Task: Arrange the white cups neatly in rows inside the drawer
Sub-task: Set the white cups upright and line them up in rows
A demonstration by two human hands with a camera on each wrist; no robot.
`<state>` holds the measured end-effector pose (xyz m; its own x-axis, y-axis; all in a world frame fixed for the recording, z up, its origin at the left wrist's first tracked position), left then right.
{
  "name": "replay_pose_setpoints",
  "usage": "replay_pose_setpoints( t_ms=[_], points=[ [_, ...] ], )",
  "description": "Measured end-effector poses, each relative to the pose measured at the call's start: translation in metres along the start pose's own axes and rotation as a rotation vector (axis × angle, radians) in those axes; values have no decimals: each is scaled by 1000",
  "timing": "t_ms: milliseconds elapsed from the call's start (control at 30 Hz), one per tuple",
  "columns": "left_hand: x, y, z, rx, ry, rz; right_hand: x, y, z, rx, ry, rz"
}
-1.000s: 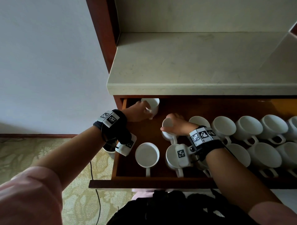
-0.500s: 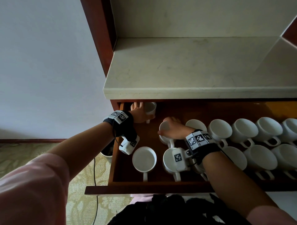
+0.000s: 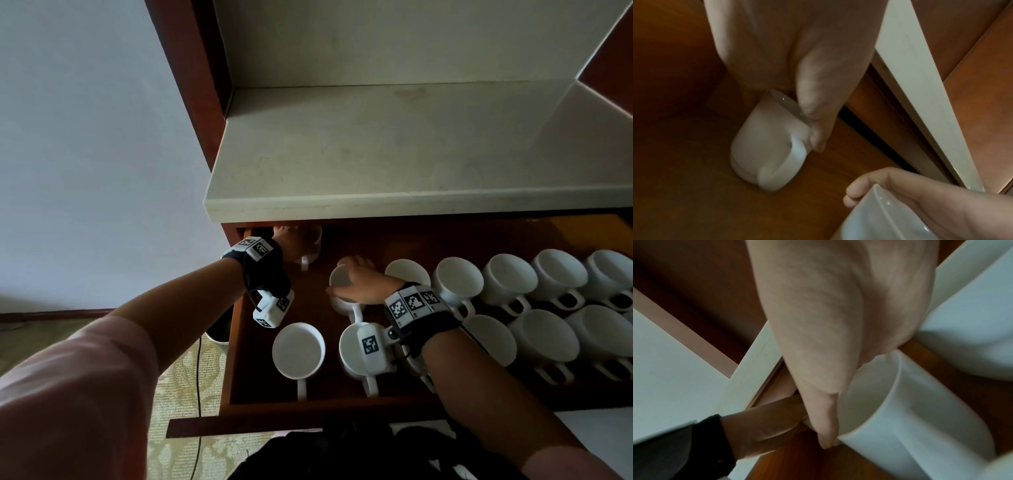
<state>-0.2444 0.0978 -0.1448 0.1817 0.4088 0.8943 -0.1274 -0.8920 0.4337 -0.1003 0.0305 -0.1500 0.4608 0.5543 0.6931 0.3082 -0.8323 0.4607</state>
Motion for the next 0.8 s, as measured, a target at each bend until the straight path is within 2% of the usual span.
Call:
replay_pose_setpoints(
  t_ms=[100,300,500,800],
  points=[
    [-1,2,1,-26,-19,-9,0,-1,0,0,2,-4],
    [-7,10,-3,33,19,-10,0,0,0,2,19,4],
    [-10,21,0,-37,101,-8,0,0,1,0,28,4],
    [-9,29,2,-49,-66,-105,0,-1,2,-2,25,3]
  ],
)
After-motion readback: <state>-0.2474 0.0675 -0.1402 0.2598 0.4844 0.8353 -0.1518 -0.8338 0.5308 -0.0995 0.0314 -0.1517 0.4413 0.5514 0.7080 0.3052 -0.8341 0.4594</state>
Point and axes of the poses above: each hand's wrist, its own y-axis away from the middle knuckle, its own x-axis out of the back of the hand, z = x × y, the point moved 7 cm from there along -y, towards the middle knuckle, and after that the axes turned 12 degrees about -y, right-handed, at the moved point
